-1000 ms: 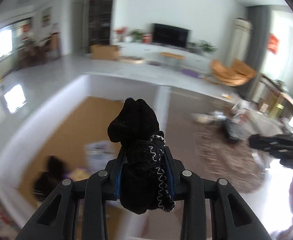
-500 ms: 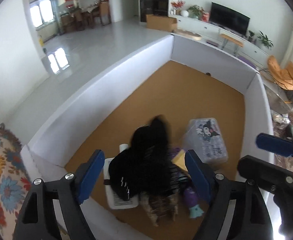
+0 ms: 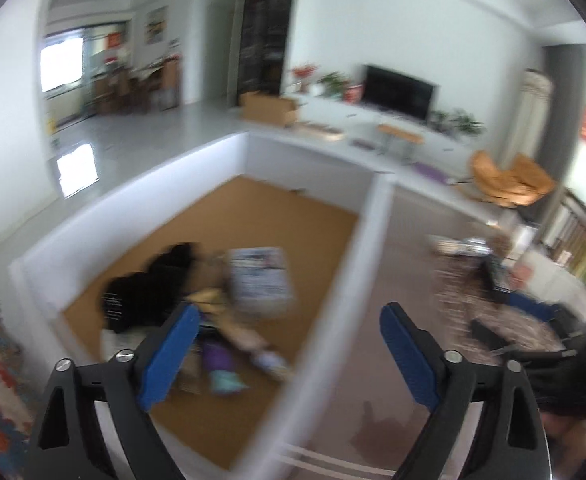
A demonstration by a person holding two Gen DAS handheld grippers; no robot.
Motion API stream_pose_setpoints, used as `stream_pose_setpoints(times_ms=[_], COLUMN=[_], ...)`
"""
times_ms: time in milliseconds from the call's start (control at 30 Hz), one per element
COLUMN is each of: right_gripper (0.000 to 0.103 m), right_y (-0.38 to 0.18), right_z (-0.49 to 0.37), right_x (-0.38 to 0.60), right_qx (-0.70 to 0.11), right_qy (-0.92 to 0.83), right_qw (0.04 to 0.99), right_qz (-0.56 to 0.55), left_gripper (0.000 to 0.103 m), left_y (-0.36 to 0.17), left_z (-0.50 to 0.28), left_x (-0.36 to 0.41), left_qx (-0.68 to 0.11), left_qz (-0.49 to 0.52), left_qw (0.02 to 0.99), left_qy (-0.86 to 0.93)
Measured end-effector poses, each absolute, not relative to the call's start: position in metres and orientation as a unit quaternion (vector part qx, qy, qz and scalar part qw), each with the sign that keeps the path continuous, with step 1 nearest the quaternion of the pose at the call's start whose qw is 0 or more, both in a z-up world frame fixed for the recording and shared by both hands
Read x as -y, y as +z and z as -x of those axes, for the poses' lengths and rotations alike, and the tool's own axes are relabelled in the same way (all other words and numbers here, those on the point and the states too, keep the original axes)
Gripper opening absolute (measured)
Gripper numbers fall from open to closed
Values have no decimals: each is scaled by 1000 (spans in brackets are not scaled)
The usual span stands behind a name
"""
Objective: Organize objects
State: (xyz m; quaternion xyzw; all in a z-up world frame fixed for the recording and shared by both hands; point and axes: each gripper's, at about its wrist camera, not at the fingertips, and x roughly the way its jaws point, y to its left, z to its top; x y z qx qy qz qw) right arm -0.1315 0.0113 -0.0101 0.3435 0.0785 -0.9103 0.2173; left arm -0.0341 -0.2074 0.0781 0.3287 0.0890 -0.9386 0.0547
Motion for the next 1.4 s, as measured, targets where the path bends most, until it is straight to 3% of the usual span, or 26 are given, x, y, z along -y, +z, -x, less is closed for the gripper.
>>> stream_pose_setpoints(times_ms=[133, 200, 467, 733, 1400], right_gripper=[91, 91, 91, 91, 103], right_y=[-49, -63, -93, -97, -105], right_z=[114, 106, 86, 85, 91], right_x=[-82, -114, -216, -225, -224], right_qx=[-95, -98, -49, -27, -15], right_qy=[-913, -911, -904, -899, -889], right_qw=[147, 116, 25, 14, 17], right_qz=[-368, -383, -424, -437, -456], left_gripper=[96, 103, 103, 103, 103], left_y=[81, 73, 7, -38, -56], left_z=[22, 20, 28, 47, 97], left_x=[146, 117, 49, 34, 25], left_qx=[-71, -63, -16, 14, 27], left_qz=[-319, -328, -398, -431, -460], left_qw=[-24, -61, -92, -68, -65], left_qy=[-945, -940, -912, -900, -885])
